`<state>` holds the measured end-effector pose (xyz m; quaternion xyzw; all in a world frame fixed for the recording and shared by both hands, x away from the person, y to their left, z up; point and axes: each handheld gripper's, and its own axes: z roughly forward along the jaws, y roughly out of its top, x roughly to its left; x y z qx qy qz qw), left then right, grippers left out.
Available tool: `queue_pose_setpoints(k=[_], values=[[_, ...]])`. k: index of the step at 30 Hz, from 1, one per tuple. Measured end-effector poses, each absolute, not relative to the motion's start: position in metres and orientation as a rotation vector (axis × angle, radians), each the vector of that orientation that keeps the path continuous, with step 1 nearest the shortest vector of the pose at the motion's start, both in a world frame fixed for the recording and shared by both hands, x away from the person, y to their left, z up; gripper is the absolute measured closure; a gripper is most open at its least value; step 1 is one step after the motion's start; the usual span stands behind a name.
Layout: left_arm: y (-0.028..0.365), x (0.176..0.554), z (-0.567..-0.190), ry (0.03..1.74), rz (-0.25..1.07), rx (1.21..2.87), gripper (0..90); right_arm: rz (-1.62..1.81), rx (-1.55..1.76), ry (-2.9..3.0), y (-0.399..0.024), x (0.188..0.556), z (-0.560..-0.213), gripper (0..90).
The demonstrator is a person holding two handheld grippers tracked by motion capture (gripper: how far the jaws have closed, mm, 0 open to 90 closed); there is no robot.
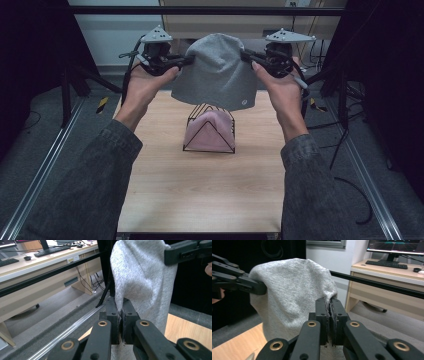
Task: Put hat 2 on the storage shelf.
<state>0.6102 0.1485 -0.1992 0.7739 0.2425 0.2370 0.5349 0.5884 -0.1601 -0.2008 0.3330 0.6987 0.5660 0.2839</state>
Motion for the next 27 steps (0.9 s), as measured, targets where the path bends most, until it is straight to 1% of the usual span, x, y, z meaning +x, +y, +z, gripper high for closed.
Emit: queue_pose_setpoints(k=[4, 9, 19, 27], values=[[0.146, 0.615, -0.204, 0.577, 0.57, 1.844, 86.6, 1.519, 0.908, 1.853, -0.159, 0.6, -0.209, 86.5], [0.142, 0.623, -0.214, 0.574, 0.609, 1.893, 86.6, 1.5, 0.93, 1.878, -0.157, 0.615, -0.221, 86.5], [0.144, 0.64, -0.237, 0.623, 0.605, 1.896, 86.5, 1.479, 0.973, 1.895, -0.153, 0.636, -0.246, 86.4], [0.148, 0.643, -0.253, 0.641, 0.579, 1.895, 86.5, 1.461, 0.971, 1.936, -0.144, 0.641, -0.257, 86.4]])
